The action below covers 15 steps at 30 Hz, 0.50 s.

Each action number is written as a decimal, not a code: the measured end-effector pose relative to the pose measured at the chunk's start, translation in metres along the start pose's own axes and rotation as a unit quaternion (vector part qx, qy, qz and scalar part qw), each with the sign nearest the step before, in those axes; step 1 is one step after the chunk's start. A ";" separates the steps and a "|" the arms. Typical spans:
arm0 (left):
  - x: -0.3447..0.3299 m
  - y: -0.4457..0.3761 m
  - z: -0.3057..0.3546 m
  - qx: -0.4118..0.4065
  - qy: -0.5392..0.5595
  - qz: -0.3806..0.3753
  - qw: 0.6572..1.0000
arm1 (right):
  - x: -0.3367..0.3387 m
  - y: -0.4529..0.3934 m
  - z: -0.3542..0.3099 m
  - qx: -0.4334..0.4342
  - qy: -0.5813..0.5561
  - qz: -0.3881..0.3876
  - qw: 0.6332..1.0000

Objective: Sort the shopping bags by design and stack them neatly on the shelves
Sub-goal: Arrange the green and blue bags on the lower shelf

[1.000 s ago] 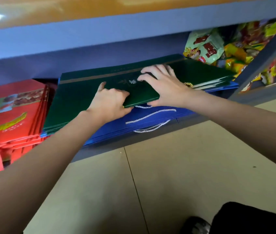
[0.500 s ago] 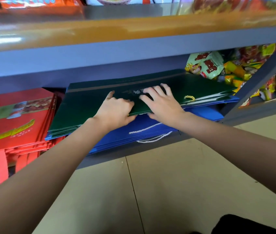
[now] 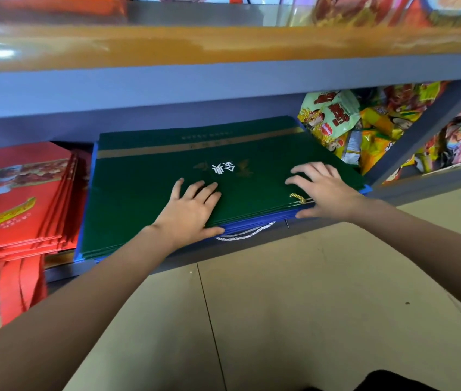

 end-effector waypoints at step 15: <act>-0.011 -0.020 0.013 -0.050 -0.026 0.139 0.989 | 0.002 -0.005 0.011 0.064 0.040 0.010 0.997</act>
Point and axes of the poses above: each hand's wrist, its own y-axis away from the middle knuckle, its own x-axis out of the back of the hand, z = x × y, the point moved 1 cm from there along -y, towards the middle knuckle, and after that the axes turned 12 degrees about -z, right-handed, at the moved point
